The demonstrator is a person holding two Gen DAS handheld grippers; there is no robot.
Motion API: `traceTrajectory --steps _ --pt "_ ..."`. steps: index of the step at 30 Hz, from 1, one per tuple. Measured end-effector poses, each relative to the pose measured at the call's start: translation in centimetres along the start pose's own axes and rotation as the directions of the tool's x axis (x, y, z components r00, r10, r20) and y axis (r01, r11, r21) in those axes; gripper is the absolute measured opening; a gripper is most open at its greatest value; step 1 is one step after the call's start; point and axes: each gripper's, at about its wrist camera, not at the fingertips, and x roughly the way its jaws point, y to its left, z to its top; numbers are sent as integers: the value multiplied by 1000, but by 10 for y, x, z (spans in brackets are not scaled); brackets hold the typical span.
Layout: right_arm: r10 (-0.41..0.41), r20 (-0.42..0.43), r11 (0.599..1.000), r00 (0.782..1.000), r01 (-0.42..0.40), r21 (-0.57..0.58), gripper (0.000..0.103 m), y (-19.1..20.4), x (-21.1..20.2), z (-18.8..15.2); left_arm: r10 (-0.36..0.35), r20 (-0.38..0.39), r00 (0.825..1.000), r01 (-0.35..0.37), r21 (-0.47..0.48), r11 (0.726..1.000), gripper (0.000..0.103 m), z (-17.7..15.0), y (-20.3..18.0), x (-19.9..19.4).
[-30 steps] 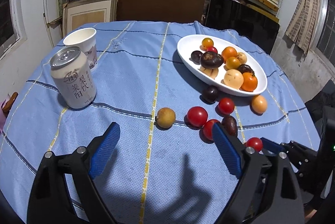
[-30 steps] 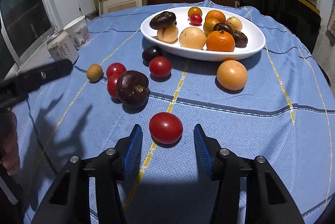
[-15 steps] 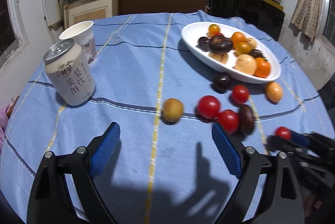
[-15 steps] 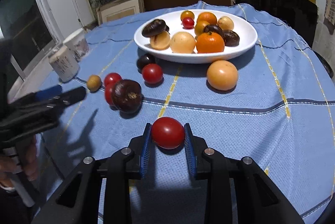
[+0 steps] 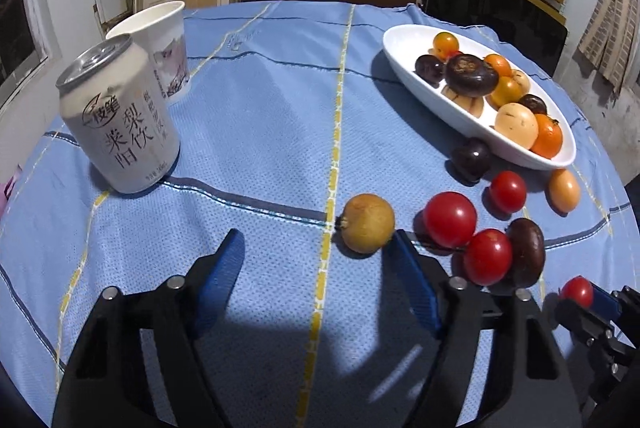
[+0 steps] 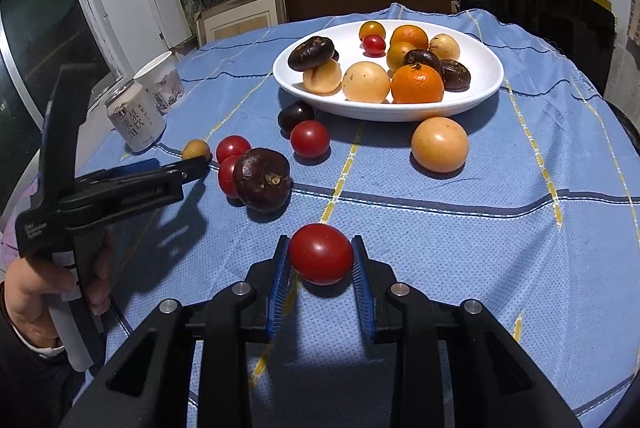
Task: Organize fruits
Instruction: 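Grasp a red tomato with the right tool while the left tool grasps the yellow-brown fruit, then place the red tomato on the plate while the left tool places the yellow-brown fruit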
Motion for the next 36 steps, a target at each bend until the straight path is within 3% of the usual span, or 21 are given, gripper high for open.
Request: traceTrajectory --steps 5,6,8,9,14,20,29,32,36 --pt "3 -5 1000 1000 -3 -3 31 1 1 -1 17 4 1000 -17 24 1000 60 1 -7 0" --pt "4 -6 1000 1000 -4 -4 31 1 1 -1 14 5 1000 -15 27 1000 54 2 -9 1" --pt "5 -8 1000 1000 -5 -6 31 2 2 -1 1 16 1000 -1 41 999 28 3 -14 -1" --pt "5 -8 1000 1000 -5 -5 31 2 2 -1 4 18 1000 -5 51 999 26 2 -15 -2" --pt "8 9 1000 1000 -9 2 31 0 -3 1 -46 3 999 46 38 998 26 -1 -15 -10" --pt "14 38 1000 999 -14 7 31 -1 -9 3 -116 41 992 113 71 991 26 -3 -27 -36" --pt "20 113 999 993 -25 42 31 -10 -26 9 -166 71 984 157 123 980 26 -6 -45 -60" --pt "37 132 993 991 -51 102 31 -20 -34 15 -183 60 981 172 157 973 26 0 -56 -62" --pt "63 144 993 988 -77 90 31 -26 -45 30 -215 54 975 201 197 960 26 20 -73 -62"
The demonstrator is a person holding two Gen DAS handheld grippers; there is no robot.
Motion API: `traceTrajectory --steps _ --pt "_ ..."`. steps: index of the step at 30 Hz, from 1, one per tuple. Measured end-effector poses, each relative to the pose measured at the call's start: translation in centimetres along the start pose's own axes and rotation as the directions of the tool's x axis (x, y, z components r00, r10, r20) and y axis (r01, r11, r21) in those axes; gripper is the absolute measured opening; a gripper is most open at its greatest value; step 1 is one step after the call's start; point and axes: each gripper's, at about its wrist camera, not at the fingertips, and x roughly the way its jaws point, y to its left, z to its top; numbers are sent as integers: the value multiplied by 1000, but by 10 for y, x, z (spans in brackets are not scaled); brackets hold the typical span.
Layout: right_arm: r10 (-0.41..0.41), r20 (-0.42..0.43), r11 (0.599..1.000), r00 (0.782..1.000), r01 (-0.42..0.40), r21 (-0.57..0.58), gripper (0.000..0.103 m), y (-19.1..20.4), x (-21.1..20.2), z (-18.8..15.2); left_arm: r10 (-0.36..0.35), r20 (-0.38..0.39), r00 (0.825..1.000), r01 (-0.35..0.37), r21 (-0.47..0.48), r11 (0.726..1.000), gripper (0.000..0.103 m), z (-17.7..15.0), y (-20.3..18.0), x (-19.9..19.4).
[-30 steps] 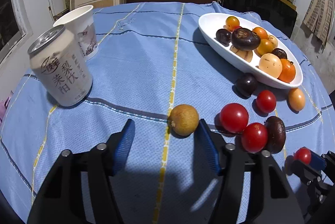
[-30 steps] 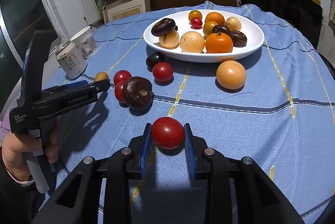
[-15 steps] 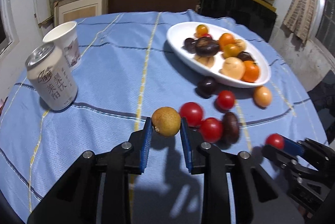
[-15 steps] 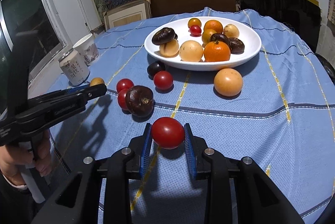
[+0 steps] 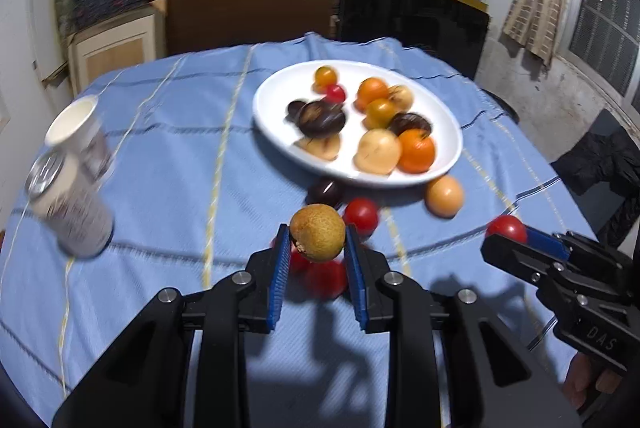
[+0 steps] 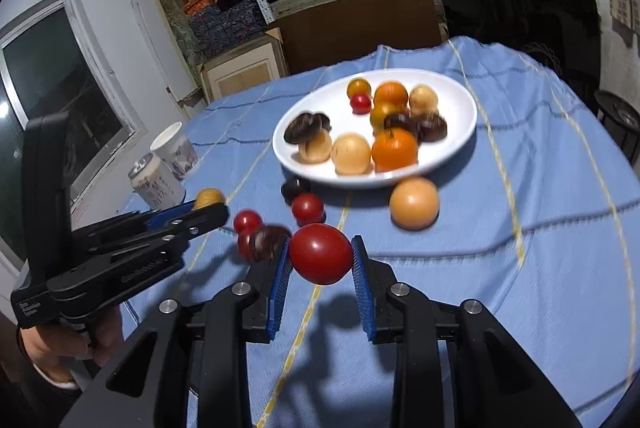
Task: Organize fruits
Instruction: 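Place the red tomato on the plate while the left tool places the yellow-brown fruit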
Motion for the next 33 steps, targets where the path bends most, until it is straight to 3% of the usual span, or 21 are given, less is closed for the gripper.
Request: traceTrajectory --steps 4,11,16,21,23,24,25,27,33 --pt "-29 28 999 999 30 -41 31 -8 2 38 -33 8 999 32 37 999 26 31 -13 13" --pt "-16 40 1000 999 15 23 31 -36 38 92 -28 -7 1000 28 78 997 26 95 -30 61" --pt "-4 22 998 1000 3 65 31 -50 69 107 5 -23 1000 -3 106 994 26 125 -38 98" --pt "-10 -7 996 1000 11 88 32 -58 92 110 68 -56 996 -61 116 991 26 130 -37 127" --pt "-20 -7 995 1000 21 94 34 -60 96 110 99 -46 994 -94 107 990 39 132 -35 128" --pt "-25 -6 994 1000 26 105 35 -62 96 110 114 -38 993 -110 98 989 56 132 -33 126" --pt "-26 2 993 1000 26 116 37 -64 95 110 119 -22 993 -117 82 990 64 133 -30 122" --pt "-23 14 991 1000 21 129 47 -67 91 109 80 0 997 -80 63 995 64 134 -25 114" --pt "-15 27 992 1000 11 125 48 -62 68 100 61 2 998 -61 36 997 68 128 -20 88"
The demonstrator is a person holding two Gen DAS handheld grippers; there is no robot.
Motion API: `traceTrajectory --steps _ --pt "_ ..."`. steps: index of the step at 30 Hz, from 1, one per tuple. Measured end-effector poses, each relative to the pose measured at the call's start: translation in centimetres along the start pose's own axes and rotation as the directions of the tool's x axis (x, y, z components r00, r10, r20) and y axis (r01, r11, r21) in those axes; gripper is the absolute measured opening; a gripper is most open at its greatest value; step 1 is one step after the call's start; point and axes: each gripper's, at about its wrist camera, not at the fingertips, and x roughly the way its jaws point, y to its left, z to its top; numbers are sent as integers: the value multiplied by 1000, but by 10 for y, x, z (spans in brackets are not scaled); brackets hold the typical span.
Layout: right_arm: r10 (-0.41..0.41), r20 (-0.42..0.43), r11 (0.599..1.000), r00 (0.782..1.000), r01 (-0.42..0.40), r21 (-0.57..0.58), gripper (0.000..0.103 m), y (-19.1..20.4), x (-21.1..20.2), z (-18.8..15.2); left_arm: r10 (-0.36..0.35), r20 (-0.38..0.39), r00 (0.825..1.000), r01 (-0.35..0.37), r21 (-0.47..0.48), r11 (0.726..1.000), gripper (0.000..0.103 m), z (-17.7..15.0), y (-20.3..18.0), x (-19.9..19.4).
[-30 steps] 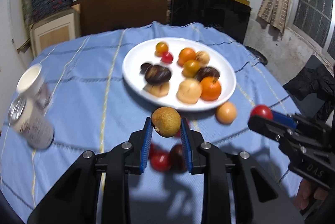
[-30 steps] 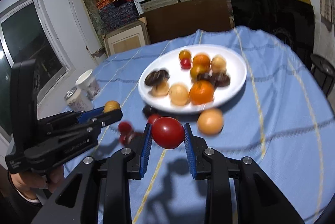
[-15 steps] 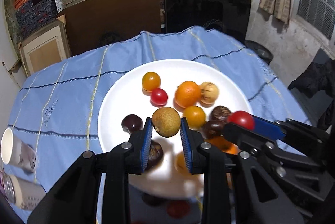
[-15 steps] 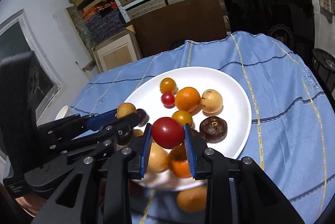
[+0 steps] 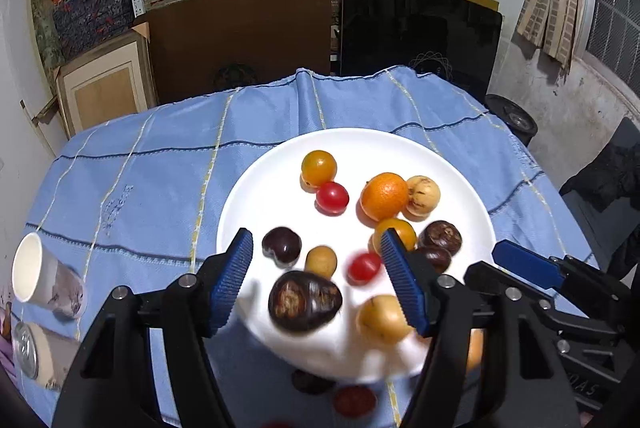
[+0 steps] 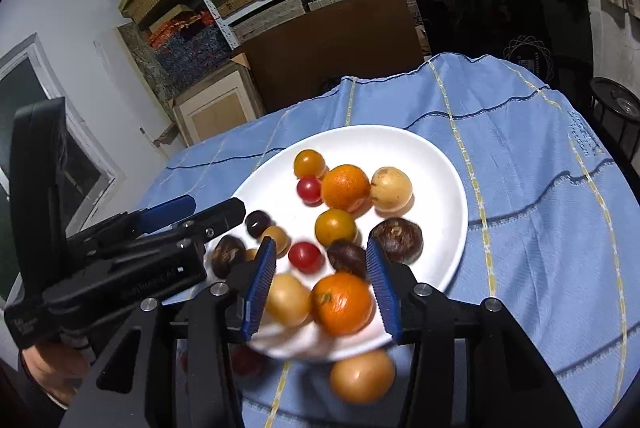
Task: Organize fruits
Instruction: 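Place the red tomato on the plate while the left tool places the yellow-brown fruit, then grasp a dark brown fruit with the right tool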
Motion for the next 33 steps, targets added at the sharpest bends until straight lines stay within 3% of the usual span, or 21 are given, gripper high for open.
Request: traceTrajectory --steps 4,12,20,26,33 --pt "10 12 1000 1000 -10 15 59 0 -22 -15 7 17 1000 -7 -11 1000 72 -19 5 -26" --pt "6 48 999 999 -8 44 65 -1 -61 -62 47 40 998 -43 -82 996 78 -85 29 -73" --pt "16 -4 999 1000 -17 -42 67 18 -64 -109 61 -31 998 -64 -103 993 78 -156 32 -85" --pt "-74 15 977 997 76 -197 68 36 -65 -124 96 -32 995 -98 -88 991 81 -176 35 -92" --pt "-14 -89 952 996 -14 -304 67 60 -47 -138 77 -34 996 -81 -148 986 82 -175 59 -94"
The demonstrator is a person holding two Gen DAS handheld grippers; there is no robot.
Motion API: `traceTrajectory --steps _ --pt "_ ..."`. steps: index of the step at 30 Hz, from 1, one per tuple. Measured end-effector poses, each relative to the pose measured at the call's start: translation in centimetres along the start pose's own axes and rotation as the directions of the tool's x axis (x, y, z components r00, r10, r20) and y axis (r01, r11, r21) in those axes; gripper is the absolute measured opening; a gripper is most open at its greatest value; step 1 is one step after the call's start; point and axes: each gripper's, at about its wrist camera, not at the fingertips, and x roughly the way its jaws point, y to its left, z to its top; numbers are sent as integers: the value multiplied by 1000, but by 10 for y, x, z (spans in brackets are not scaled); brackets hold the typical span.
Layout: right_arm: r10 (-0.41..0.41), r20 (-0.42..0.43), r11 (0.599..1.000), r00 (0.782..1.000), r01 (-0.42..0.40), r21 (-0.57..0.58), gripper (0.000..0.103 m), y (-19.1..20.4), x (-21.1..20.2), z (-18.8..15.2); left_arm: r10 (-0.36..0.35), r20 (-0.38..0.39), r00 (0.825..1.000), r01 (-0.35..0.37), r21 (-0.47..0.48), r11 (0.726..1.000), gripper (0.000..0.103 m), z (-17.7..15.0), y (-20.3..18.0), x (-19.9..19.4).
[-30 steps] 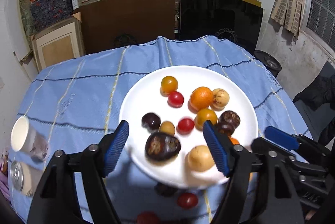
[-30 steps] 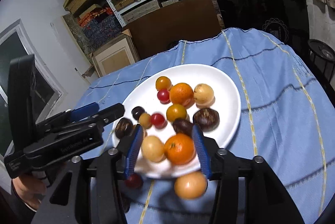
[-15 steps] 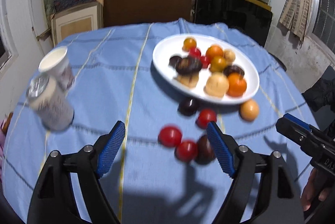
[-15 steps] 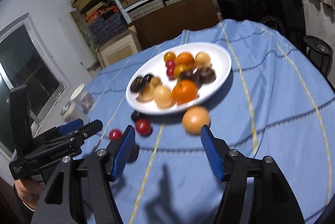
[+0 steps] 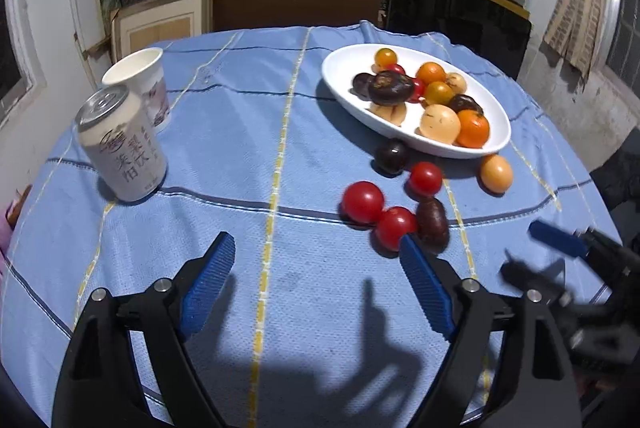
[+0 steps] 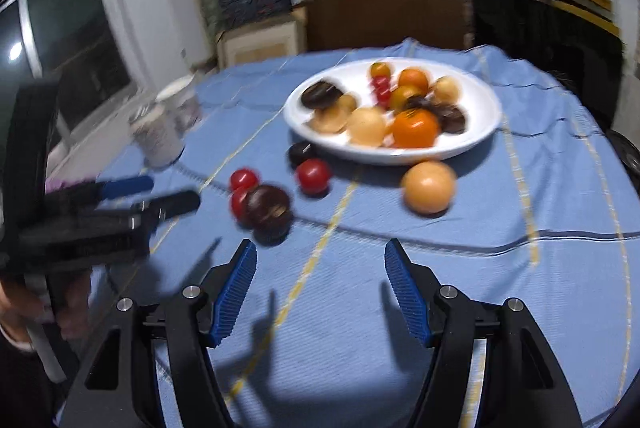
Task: Organize fruits
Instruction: 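Grasp a dark brown fruit with the right tool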
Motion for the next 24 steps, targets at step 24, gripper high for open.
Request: traceTrajectory --steps 24 --pt "19 -128 996 992 -30 -82 27 35 46 17 -52 -57 997 47 -85 995 83 1 21 22"
